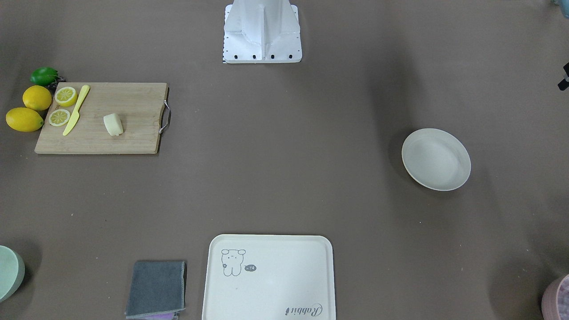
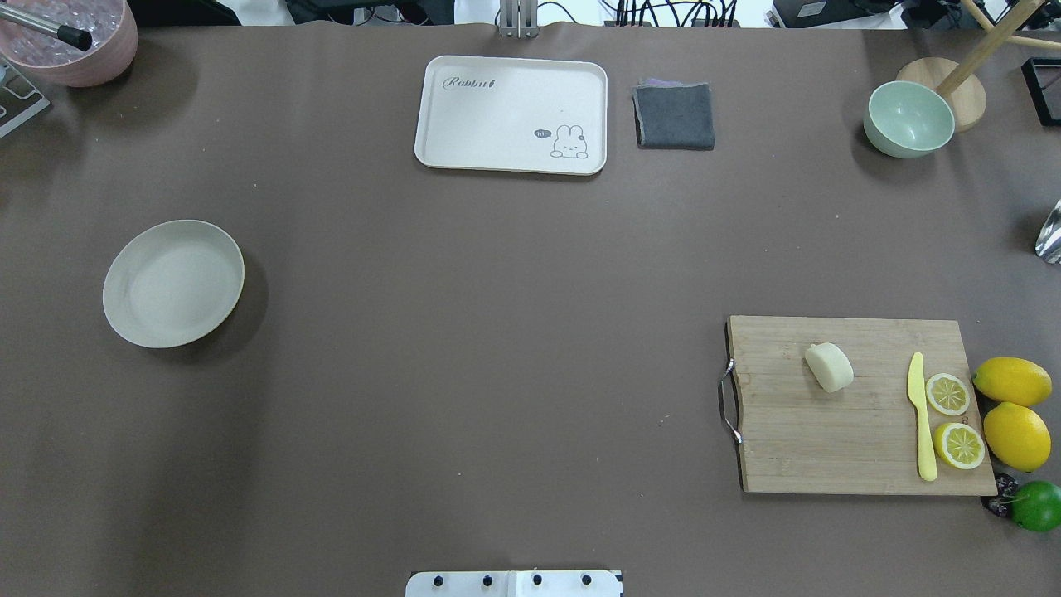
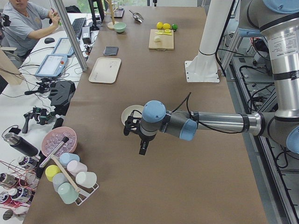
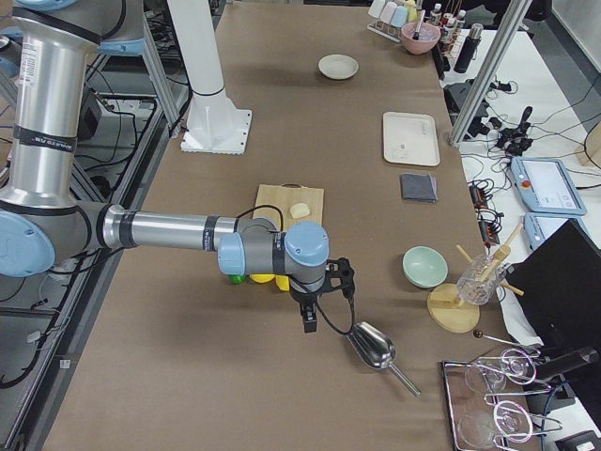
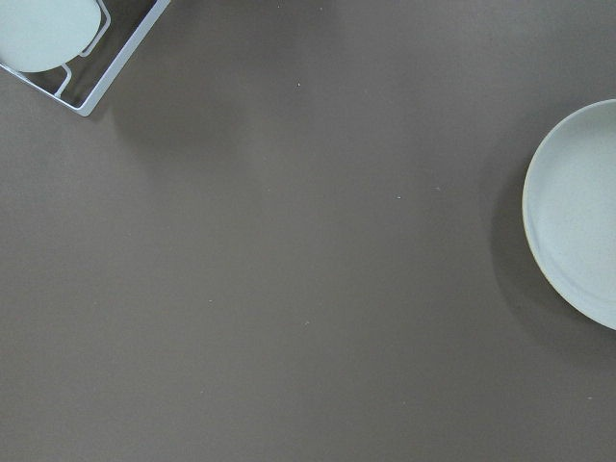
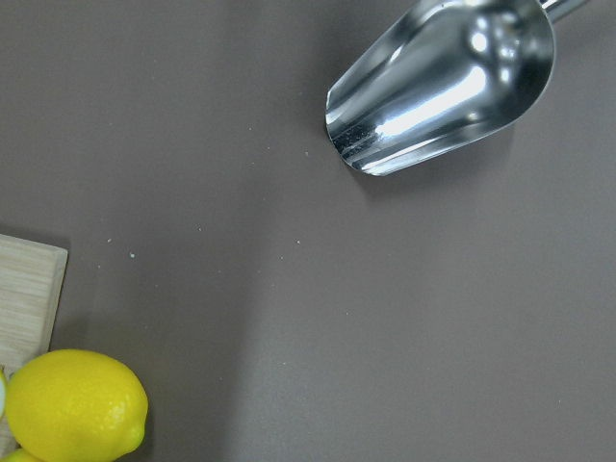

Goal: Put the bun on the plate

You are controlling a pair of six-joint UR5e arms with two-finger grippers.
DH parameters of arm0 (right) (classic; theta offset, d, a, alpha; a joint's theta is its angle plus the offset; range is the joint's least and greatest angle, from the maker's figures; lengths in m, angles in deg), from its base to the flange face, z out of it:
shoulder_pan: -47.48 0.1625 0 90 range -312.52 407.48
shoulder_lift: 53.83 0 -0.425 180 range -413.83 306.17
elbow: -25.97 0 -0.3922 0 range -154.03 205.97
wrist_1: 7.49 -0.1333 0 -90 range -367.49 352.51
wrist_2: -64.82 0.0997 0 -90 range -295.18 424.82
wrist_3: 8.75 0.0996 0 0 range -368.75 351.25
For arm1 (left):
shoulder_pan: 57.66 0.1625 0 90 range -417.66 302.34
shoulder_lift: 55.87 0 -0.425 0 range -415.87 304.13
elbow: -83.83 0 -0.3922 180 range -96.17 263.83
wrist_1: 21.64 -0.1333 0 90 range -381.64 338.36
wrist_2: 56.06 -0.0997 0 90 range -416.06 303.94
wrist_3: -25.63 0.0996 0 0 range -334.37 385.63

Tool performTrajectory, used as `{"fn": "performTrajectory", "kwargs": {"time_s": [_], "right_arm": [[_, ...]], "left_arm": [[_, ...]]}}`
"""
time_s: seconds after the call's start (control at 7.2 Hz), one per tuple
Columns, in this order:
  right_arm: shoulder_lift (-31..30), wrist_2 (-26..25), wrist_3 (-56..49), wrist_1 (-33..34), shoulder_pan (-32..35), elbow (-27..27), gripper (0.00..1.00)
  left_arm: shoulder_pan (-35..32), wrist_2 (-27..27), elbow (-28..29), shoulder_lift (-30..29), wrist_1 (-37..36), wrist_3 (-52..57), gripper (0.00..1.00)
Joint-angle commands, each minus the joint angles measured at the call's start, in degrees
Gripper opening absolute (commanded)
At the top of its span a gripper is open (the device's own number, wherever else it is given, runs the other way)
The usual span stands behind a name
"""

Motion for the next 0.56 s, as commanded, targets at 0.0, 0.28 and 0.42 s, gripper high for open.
{"fn": "performTrajectory", "kwargs": {"time_s": [0.0, 0.28, 0.42], "right_arm": [[-0.16, 0.04, -0.01, 0.00, -0.03, -0.08, 1.00], [0.10, 0.04, -0.01, 0.00, -0.03, 0.18, 1.00], [0.10, 0.04, -0.01, 0.00, -0.03, 0.10, 1.00]], "left_arm": [[0.17, 0.14, 0.02, 0.02, -0.04, -0.03, 0.97], [0.09, 0.22, -0.50, 0.02, 0.13, -0.12, 0.97], [0.09, 0.22, -0.50, -0.06, 0.13, -0.12, 0.97]]}}
